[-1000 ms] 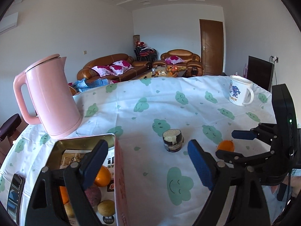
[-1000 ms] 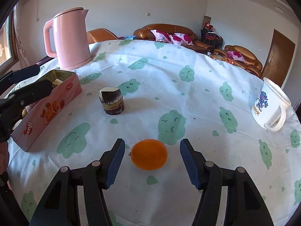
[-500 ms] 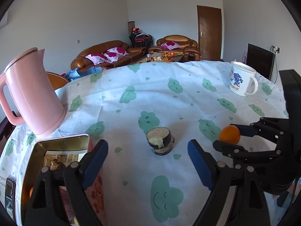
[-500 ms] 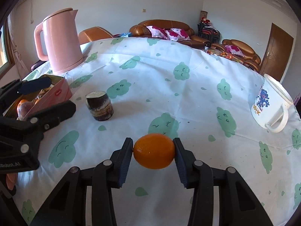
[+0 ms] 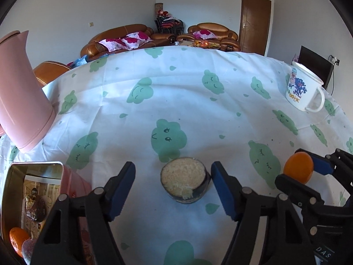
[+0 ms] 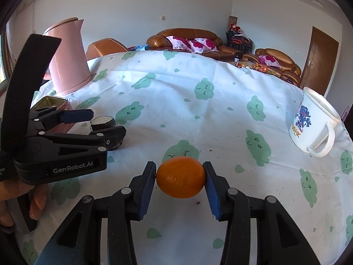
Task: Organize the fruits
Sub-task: 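Grasp the orange with the right tool while the left tool grasps the dark white-topped jar, then lift the dark jar with the left tool while the right tool carries the orange toward the tin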
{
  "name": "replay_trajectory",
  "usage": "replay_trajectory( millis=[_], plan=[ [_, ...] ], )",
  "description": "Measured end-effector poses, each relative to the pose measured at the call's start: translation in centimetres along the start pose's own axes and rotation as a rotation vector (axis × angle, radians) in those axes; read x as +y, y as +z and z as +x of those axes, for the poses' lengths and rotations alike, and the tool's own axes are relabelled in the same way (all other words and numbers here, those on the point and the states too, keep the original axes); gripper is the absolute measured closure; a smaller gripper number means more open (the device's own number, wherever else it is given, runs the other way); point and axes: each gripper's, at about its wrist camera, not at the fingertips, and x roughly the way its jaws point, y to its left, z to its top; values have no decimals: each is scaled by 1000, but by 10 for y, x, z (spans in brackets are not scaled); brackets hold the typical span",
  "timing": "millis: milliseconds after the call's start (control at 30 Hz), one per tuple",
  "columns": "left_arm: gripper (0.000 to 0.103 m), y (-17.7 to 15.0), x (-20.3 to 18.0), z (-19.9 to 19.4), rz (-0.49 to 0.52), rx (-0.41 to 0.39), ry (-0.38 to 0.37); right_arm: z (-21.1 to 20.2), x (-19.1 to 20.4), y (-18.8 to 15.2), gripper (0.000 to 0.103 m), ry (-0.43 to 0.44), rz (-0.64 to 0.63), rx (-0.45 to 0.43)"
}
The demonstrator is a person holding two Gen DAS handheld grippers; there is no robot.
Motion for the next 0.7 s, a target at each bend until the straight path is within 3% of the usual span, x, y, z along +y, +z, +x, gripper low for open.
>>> replay_trajectory(
  millis=[67,700],
  plan=[
    [57,0,-2,2,8,12,-23,-2,1,-1,58,5,-8,-9],
    [58,-13,-5,-33,26,-116,-46,-21,-1,-1,58,46,-4,-114]
  ],
)
